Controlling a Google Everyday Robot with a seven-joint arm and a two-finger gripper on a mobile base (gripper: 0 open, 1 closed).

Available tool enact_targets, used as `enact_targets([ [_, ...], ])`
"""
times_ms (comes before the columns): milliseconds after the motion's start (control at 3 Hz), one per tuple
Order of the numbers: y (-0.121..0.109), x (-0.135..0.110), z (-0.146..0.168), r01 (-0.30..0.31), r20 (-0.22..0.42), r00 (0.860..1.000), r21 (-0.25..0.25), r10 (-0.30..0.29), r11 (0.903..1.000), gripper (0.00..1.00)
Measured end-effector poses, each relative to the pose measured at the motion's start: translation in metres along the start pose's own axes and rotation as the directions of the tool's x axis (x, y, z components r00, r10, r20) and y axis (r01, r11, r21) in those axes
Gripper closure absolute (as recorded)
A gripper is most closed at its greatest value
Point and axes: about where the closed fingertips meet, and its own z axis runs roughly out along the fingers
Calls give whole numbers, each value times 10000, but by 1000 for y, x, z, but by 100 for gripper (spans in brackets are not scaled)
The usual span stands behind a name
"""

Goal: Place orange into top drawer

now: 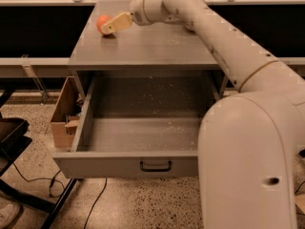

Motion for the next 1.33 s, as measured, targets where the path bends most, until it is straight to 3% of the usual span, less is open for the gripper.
enact_targets([
  [333,-1,9,39,-512,50,9987,240,511,9984,0],
  [667,-1,10,44,-526,10,9986,259,526,9983,0],
  [1333,-9,12,92,-500,-300,9982,558,518,9972,0],
])
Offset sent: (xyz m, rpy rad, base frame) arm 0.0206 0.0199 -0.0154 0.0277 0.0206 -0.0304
